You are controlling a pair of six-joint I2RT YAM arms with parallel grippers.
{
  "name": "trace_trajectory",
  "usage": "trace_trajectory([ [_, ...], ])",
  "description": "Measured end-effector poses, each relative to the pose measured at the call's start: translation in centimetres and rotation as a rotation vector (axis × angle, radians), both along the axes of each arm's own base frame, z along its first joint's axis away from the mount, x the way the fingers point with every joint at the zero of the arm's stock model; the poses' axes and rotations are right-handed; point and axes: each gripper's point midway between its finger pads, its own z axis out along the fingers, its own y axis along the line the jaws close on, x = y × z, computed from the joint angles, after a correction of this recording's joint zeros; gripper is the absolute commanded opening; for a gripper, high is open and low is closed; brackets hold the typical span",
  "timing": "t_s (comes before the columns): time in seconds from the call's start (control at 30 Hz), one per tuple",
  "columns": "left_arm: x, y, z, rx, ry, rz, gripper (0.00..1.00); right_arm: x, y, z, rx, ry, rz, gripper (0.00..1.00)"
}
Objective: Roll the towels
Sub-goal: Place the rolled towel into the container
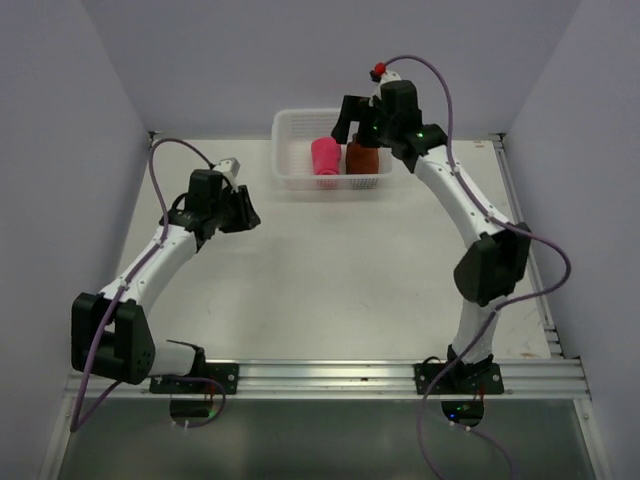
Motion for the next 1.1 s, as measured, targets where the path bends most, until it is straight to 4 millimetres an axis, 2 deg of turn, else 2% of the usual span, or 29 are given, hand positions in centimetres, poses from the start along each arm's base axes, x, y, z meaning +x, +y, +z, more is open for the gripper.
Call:
trace_trajectory([
  [0.1, 0.2, 0.9, 1.5, 0.022, -0.055, 0.03, 0.48, -4.6, -1.5, 1.6, -0.038, -0.042, 0.011, 0.99],
  [0.2, 0.1, 1.9, 3.3, 0.052, -0.124, 0.06, 0.55, -9.3, -2.7, 2.0, -0.068, -0.072, 0.013, 0.99],
  [0.33, -0.4, 3.0, 5.6, 0.07, -0.214, 0.105, 0.58, -14.4, -5.5, -0.8, -0.111, -0.036, -0.014, 0.99],
  [0.47, -0.9, 4.0, 7.1, 0.084, -0.269, 0.145, 0.64, -17.7, -8.5, -4.4, -0.151, 0.029, -0.073, 0.99],
  [0.57, -1.2, 4.7, 7.7, 0.11, -0.295, 0.164, 0.7, -20.1, -10.6, -6.0, -0.169, 0.045, -0.12, 0.99],
  [0.8, -2.7, 6.4, 7.5, 0.158, -0.327, 0.217, 0.76, -24.1, -13.9, -7.9, -0.153, 0.017, -0.202, 0.99],
  [1.1, -3.0, 6.9, 7.7, 0.175, -0.341, 0.232, 0.77, -24.0, -15.1, -9.7, -0.204, 0.062, -0.269, 0.99],
])
